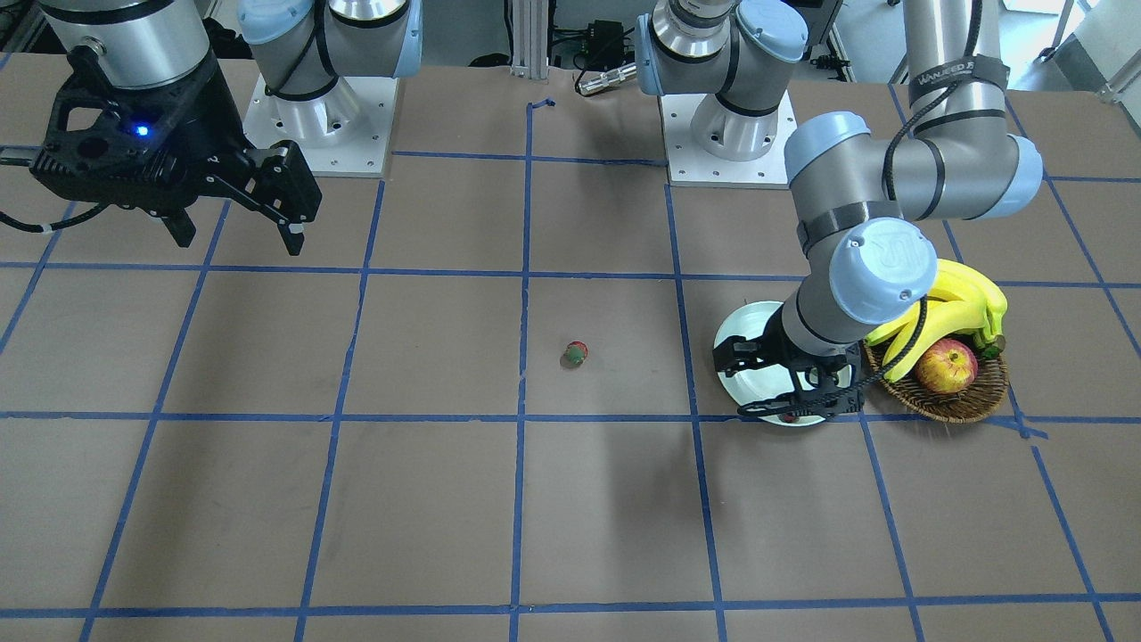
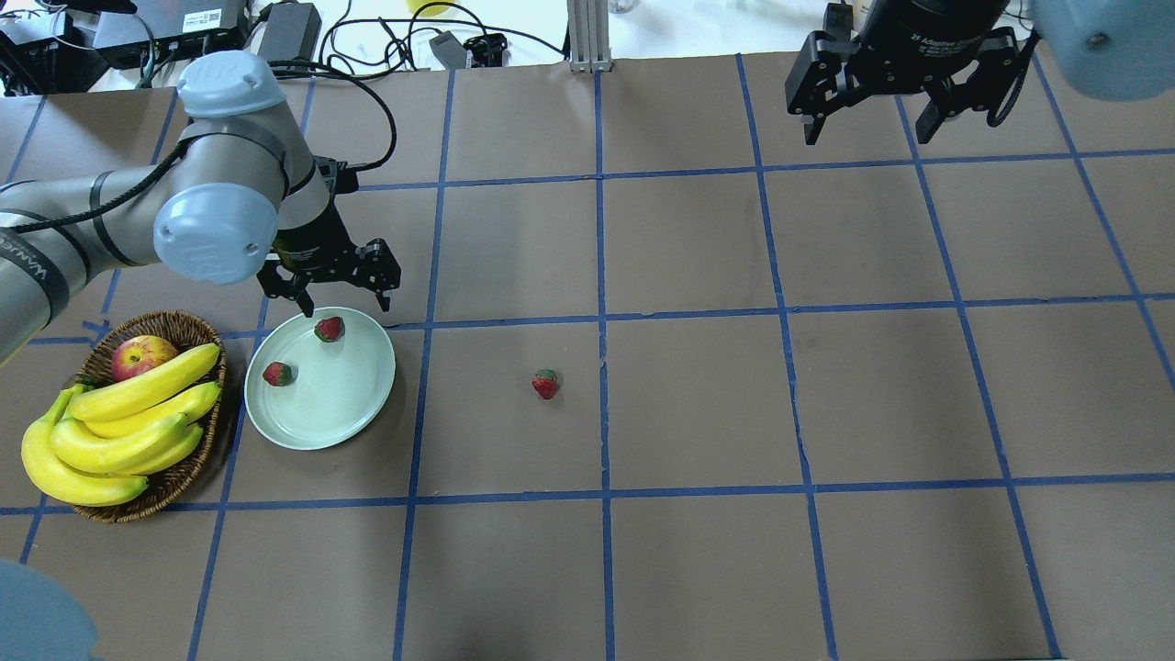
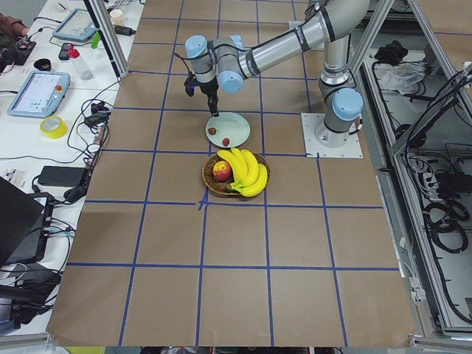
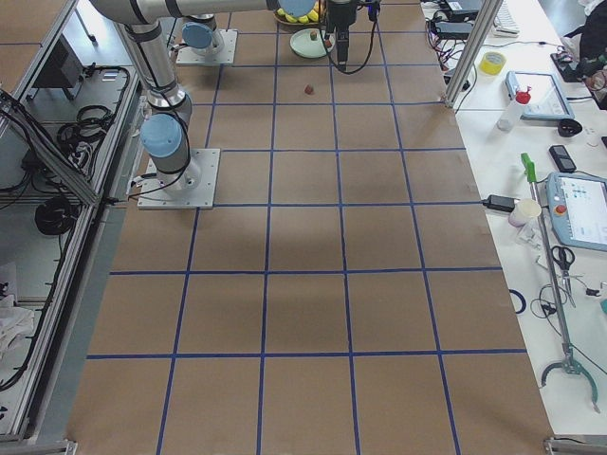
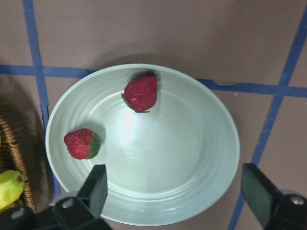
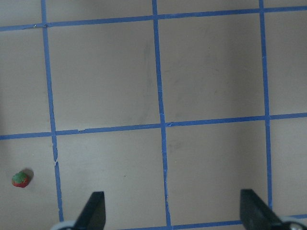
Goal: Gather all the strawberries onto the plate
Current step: 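Carry the strawberry onto the plate and open the left gripper, then reach the left gripper to the last strawberry and grasp it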
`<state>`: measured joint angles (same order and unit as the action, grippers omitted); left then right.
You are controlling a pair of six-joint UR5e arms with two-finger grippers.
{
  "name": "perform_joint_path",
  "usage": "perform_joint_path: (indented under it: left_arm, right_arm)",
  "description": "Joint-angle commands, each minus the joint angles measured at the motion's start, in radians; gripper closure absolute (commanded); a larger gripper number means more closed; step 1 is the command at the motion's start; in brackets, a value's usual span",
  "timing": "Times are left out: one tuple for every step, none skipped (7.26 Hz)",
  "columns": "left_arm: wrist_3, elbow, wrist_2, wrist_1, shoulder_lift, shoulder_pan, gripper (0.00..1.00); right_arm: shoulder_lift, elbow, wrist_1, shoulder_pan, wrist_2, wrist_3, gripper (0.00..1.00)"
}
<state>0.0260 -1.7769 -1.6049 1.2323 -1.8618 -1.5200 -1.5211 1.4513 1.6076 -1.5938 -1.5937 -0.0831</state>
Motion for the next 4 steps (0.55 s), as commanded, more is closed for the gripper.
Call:
perform_joint_path:
  left_arm:
    - [0.072,-0.004,0.110,-0.078,-0.010,-0.128,0.00]
    - [0.089,-0.007,0.170,-0.086,-0.017,-0.181,0.00]
    - [0.101,-0.016,0.175,-0.123,-0.028,-0.234,0.00]
    - [0.100,-0.031,0.180,-0.176,-0.043,-0.249,0.00]
  right_arm:
    - [-0.001,0.000,0.000,0.002,-0.003,-0.001,0.00]
    - [-0.001,0.000,0.000,0.000,-0.005,-0.001,0.00]
    - [-0.001,0.000,0.000,0.002,-0.005,-0.001,0.00]
    - [-0.001,-0.002,0.000,0.002,-0.005,-0.001,0.00]
